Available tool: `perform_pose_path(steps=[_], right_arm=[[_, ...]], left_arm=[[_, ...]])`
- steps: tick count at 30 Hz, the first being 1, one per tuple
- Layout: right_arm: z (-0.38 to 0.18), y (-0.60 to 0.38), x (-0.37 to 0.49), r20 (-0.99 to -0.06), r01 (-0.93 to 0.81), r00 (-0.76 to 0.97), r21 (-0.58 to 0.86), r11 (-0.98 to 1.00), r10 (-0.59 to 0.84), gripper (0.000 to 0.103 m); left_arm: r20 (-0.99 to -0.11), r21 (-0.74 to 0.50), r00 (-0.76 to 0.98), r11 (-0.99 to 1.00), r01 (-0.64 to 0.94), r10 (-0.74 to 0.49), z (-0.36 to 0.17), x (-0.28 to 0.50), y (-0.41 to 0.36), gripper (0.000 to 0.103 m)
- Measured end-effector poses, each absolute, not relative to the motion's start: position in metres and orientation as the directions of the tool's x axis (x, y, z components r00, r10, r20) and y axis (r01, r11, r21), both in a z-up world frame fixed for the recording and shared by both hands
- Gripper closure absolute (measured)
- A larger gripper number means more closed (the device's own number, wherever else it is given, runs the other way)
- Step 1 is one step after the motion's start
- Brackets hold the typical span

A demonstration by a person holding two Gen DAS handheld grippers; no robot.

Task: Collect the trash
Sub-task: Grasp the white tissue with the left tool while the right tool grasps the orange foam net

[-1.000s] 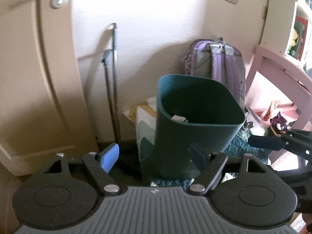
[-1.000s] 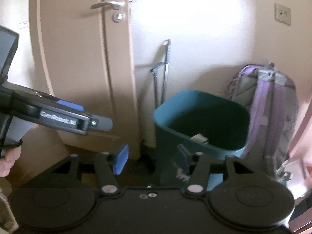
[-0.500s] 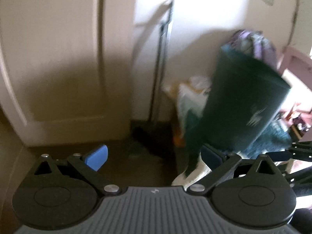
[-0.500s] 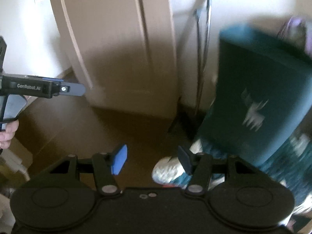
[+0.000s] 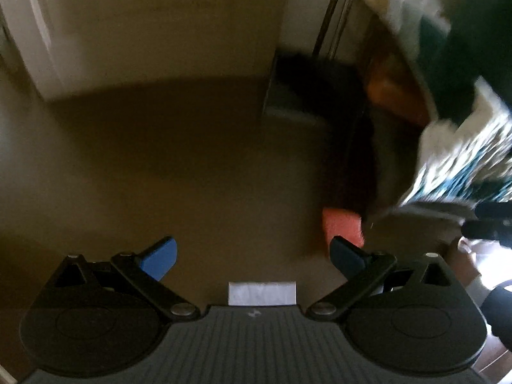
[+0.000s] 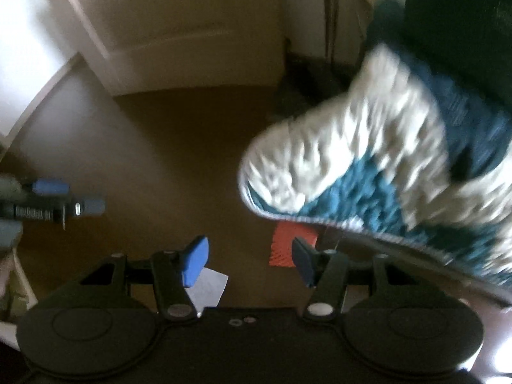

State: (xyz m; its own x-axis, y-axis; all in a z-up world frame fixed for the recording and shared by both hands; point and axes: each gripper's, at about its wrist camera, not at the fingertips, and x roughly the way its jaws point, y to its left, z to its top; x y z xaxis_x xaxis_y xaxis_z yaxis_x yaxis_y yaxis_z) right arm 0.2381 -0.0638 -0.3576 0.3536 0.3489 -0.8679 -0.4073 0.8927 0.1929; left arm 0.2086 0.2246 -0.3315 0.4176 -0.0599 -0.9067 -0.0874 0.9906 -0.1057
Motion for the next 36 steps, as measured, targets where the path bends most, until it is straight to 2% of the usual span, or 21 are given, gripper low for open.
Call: perform_pose_path(steps=[10, 15, 19, 28, 29, 31, 36], right_arm=[[-0.504, -0.040, 0.267, -0.948, -0.322, 0.243, 0.121, 0.939, 0.206, 0.046], [-0.554, -0.025, 0.283, -0.960, -0.329, 0.229, 0.079, 0.941, 0.160, 0.046], [-0.586, -0.012, 0.301, -0.968, -0.352, 0.220, 0.036, 0.935, 0.121, 0.046], [-0.630, -0.001, 0.330, -0.975, -0.375, 0.216, -0.032, 0.926, 0.054, 0.046], [-0.632, 0.000, 0.331, -0.976, -0.382, 0.212, -0.037, 0.923, 0.049, 0.046], [-0.635, 0.002, 0.330, -0.977, -0.404, 0.209, -0.047, 0.914, 0.042, 0.046], [-0.637, 0.006, 0.323, -0.973, -0.467, 0.228, -0.090, 0.880, 0.022, 0.046]], left_arm=[[-0.969, -0.083, 0.233, 0.996, -0.017, -0.077, -0.471, 0.203, 0.198, 0.001], [-0.982, -0.097, 0.160, 0.995, 0.008, -0.097, -0.528, 0.199, 0.186, 0.001], [-0.991, -0.064, 0.121, 0.998, 0.011, -0.065, -0.565, 0.195, 0.180, 0.002], [-0.993, -0.057, 0.097, 0.998, 0.022, -0.059, -0.592, 0.186, 0.172, 0.002], [-0.994, -0.052, 0.096, 0.998, 0.022, -0.054, -0.594, 0.186, 0.170, 0.004], [-0.996, -0.054, 0.077, 0.998, 0.023, -0.055, -0.598, 0.187, 0.169, 0.013], [-0.997, -0.009, 0.072, 0.999, 0.050, -0.013, -0.599, 0.187, 0.160, 0.016]])
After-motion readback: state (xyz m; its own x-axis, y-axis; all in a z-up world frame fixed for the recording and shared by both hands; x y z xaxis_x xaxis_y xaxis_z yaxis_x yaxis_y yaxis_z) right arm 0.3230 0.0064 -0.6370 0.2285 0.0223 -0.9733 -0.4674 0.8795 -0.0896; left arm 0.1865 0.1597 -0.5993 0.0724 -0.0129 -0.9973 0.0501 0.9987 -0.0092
